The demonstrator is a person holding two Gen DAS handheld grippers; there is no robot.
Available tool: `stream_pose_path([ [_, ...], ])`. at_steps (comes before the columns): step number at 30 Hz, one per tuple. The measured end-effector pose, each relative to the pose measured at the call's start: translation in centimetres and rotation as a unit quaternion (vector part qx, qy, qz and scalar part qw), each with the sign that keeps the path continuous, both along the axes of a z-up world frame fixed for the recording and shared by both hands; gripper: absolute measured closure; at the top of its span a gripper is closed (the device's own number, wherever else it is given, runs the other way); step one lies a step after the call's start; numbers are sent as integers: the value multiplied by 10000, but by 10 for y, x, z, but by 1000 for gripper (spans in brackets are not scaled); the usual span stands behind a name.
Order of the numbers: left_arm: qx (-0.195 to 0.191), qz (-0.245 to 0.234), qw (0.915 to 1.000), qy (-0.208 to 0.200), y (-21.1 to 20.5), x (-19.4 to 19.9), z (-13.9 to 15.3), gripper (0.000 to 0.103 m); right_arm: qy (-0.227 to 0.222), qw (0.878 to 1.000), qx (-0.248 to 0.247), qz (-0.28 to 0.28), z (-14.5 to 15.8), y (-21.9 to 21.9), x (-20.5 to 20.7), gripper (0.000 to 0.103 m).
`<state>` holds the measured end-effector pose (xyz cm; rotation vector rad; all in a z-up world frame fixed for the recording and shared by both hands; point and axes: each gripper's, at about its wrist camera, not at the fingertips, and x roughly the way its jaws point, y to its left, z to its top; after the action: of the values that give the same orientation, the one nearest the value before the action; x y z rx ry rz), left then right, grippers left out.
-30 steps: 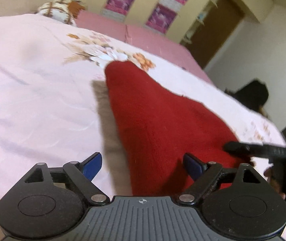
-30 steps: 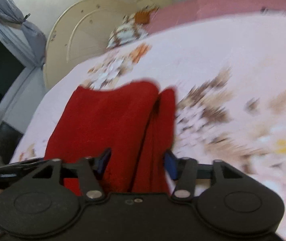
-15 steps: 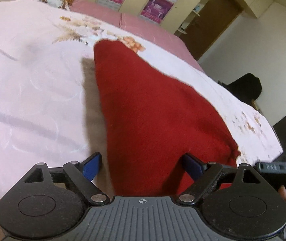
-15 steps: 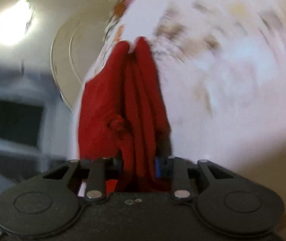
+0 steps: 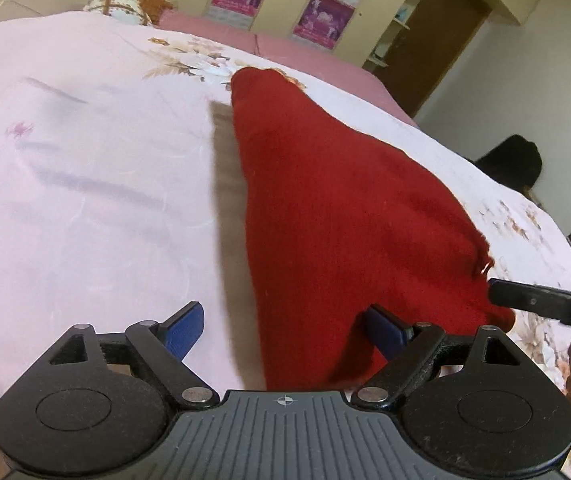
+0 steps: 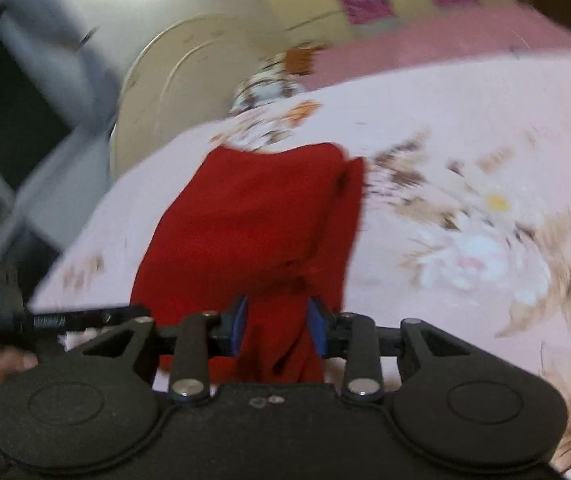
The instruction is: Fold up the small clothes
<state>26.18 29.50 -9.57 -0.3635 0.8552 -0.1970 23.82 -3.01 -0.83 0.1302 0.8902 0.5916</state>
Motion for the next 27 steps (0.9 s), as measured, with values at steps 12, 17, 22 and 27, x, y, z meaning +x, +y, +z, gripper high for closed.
stream_pose_path([
  [12,1658,270,9857,-113,-49,-48,5,0,333,9976,-565,-215,-9,-14,-16,47],
  [17,1711,456,9839,-255,-83,-81,32,0,-5,9958,-889,-234,10,-28,-58,19],
  [22,1567,655,9834,-631,-113,-129,67,0,-165,9947,-946,-364,33,-48,-103,4],
  [27,1457,632,9832,-902,-140,-184,96,0,-549,9935,-896,-442,63,-66,-155,3],
])
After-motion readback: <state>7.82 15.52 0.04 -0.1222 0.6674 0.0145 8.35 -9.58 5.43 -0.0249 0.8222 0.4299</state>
